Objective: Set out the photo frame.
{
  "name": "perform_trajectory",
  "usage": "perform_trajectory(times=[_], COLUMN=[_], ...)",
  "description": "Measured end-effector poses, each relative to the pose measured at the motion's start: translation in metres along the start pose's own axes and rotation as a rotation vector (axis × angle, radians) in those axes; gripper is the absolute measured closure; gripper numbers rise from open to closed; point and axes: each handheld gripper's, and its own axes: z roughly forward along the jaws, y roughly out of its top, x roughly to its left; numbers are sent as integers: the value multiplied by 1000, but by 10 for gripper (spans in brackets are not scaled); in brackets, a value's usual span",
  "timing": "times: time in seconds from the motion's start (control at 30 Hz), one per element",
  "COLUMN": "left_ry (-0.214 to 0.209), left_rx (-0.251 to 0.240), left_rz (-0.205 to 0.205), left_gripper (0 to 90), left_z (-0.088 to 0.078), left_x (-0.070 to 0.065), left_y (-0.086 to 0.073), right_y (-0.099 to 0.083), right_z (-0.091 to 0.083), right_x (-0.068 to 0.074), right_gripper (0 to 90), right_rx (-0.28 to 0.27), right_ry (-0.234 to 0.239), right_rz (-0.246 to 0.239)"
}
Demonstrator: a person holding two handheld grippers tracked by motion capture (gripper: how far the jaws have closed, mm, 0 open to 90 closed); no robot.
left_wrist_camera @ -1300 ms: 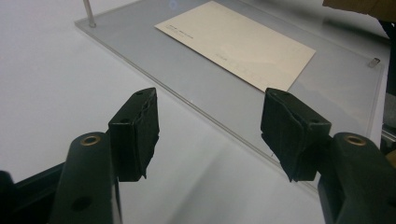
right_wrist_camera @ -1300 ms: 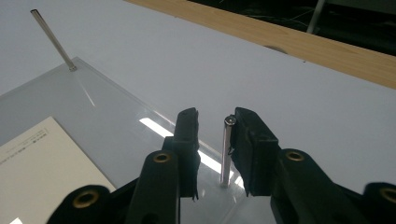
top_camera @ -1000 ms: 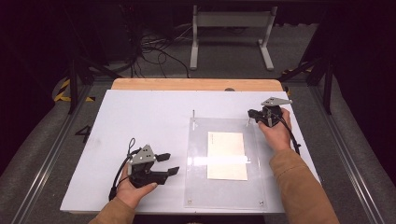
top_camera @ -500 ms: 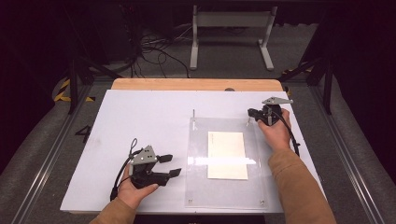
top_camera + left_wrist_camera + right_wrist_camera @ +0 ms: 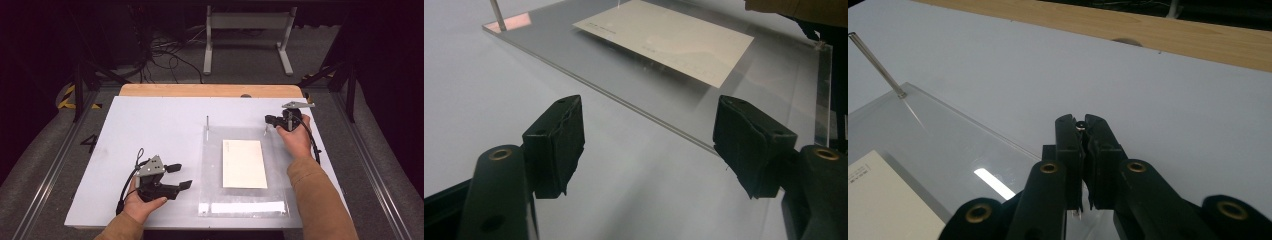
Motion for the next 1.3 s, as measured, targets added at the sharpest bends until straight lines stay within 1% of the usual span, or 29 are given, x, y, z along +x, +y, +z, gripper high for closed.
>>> perform_trajectory(times=[0.1,0.17,0.2,0.3,0.33,0.4,0.47,0.53,0.6,0.67,0.73,0.87,0.9,0.93,0.97,1.0,1.03,1.07,1.1,1.2,1.23,1.27,1.3], left_ry=[1,5,7,10,12,-3,0,7,48,66,71,68,78,78,89,94,94,100,100,79,65,59,57], left_rx=[-2,4,5,16,15,9,6,8,15,7,5,12,19,19,17,15,15,12,12,5,2,-5,-10], left_rz=[-1,10,14,31,35,29,37,40,79,107,129,174,195,195,220,232,232,254,254,267,264,267,276], left_gripper=[286,283,280,276,268,252,237,220,201,172,139,126,122,117,110,97,98,99,99,103,103,103,102], left_z=[1,2,2,3,3,3,3,3,3,4,6,12,13,13,16,17,17,20,20,25,27,29,30], left_x=[0,0,-1,-3,-3,-3,-4,-5,-7,-10,-13,-17,-19,-19,-22,-23,-23,-25,-25,-29,-30,-32,-34], left_y=[0,0,-1,-2,-2,-2,-2,-3,-3,-3,-3,-3,-3,-3,-3,-3,-3,-3,-3,-2,-1,0,0], right_y=[0,0,0,-1,-1,-3,-3,-2,-1,0,0,1,1,1,2,2,2,2,2,3,3,3,3], right_z=[1,2,2,3,3,4,5,6,8,8,8,9,9,9,10,10,10,11,11,11,11,11,11], right_x=[-1,-2,-4,-5,-6,-9,-10,-11,-12,-13,-14,-15,-14,-14,-15,-15,-15,-15,-15,-15,-15,-15,-16], right_gripper=[853,852,852,852,852,851,851,851,851,851,851,850,851,851,851,851,851,851,851,851,851,851,850], right_rx=[-1,-4,-12,-17,-22,-32,-36,-34,-27,-22,-17,-10,-8,-8,-6,-4,-4,-5,-5,3,6,8,7], right_ry=[3,7,17,25,32,49,56,58,58,68,72,75,74,74,71,70,70,74,74,75,74,73,75], right_rz=[1,9,17,23,25,35,38,57,70,79,77,79,82,82,93,97,97,101,101,96,94,92,93])
